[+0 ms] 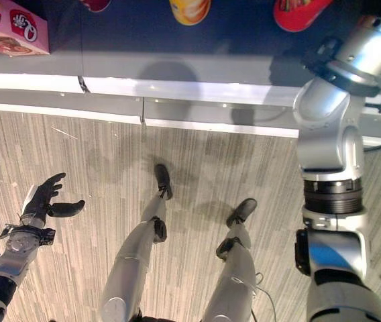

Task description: Put the goods on the table back onto the shelves and tidy them up.

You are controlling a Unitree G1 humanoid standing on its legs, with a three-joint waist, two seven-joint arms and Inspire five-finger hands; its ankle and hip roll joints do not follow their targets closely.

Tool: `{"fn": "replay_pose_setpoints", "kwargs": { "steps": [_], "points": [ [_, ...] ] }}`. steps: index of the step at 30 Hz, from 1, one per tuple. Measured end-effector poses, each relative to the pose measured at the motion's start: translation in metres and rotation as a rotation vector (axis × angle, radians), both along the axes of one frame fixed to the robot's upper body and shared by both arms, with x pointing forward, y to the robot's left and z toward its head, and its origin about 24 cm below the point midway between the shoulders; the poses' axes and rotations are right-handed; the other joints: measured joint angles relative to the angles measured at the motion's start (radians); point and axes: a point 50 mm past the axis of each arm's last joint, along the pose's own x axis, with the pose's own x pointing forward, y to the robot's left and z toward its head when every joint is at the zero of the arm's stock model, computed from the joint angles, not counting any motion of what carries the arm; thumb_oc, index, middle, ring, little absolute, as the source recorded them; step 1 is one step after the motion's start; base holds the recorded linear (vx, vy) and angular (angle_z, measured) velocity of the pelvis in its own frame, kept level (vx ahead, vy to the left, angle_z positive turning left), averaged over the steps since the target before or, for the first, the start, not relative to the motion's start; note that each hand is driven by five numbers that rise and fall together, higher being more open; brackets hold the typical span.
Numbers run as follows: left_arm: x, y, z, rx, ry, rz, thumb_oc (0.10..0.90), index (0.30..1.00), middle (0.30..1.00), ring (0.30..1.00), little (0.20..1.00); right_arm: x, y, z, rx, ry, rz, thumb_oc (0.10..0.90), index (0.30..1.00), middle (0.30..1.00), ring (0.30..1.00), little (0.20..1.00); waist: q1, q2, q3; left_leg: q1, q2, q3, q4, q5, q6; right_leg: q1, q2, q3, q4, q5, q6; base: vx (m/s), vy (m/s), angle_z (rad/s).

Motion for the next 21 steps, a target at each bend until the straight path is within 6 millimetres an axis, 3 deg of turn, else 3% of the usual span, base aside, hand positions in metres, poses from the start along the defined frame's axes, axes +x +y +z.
{"fn": "replay_pose_setpoints", "kwargs": {
  "steps": [21],
  "points": [
    [0.001, -0.003, -0.001, -0.01, -0.004, -0.005, 0.8, 0.9, 0.9, 0.9, 0.9, -0.006, 0.012, 0.003, -0.063, -0.027, 0.002, 0.4, 0.3, 0.3, 0.3, 0.3, -0.002, 0.0, 0.0, -0.016, -0.012, -0.008, -0.004, 0.0, 0.001, -0.012, -0.011, -0.011, 0.007, 0.0, 0.0, 0.0, 0.011, 0.01]
  ]
}}
